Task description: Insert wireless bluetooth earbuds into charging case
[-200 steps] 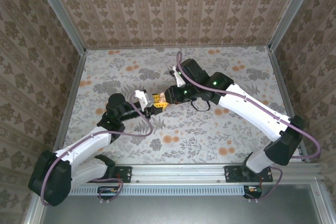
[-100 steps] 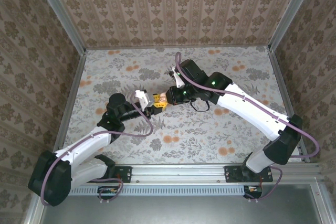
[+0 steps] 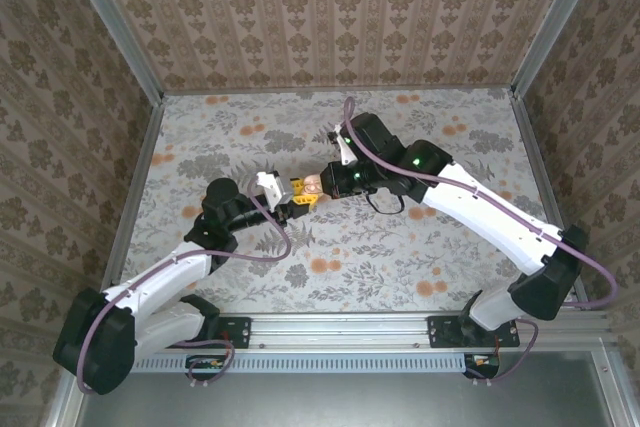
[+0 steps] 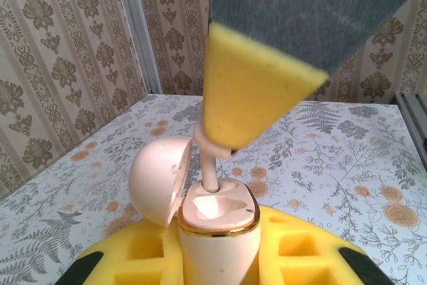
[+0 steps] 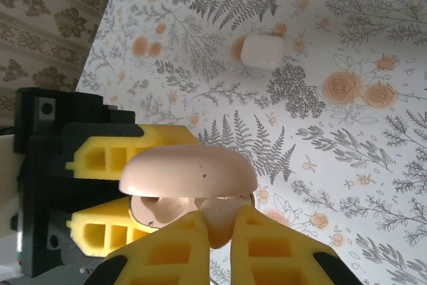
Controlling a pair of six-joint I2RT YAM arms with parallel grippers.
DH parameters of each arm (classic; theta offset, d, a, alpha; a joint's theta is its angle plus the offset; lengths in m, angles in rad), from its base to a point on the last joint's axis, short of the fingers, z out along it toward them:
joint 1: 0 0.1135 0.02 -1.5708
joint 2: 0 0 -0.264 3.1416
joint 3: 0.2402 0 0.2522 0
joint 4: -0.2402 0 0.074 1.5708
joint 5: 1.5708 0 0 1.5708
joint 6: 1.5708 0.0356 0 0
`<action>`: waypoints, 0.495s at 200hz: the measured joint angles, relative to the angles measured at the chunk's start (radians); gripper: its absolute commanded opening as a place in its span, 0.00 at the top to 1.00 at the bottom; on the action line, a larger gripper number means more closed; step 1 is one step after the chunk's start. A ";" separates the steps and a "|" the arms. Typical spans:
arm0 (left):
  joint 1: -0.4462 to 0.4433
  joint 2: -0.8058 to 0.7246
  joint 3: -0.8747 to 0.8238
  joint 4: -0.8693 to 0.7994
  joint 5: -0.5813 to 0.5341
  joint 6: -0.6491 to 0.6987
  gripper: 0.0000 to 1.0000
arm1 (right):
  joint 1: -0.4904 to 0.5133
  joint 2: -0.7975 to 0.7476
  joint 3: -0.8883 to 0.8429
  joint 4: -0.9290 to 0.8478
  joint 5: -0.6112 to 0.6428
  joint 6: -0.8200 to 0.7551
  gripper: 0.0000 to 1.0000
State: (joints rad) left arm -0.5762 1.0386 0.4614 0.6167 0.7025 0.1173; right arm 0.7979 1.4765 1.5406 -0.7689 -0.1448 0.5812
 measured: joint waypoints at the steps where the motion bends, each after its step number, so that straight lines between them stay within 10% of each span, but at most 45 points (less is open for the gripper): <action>1: 0.000 0.000 0.000 0.000 0.000 0.000 1.00 | 0.000 -0.001 0.000 0.001 0.000 0.000 0.90; 99: 0.005 0.000 -0.001 0.042 0.021 -0.046 1.00 | 0.000 -0.056 -0.051 0.093 -0.047 -0.021 0.90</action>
State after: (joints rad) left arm -0.5709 1.0389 0.4606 0.6590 0.7231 0.0711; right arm 0.7975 1.4200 1.4891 -0.6758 -0.1913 0.5602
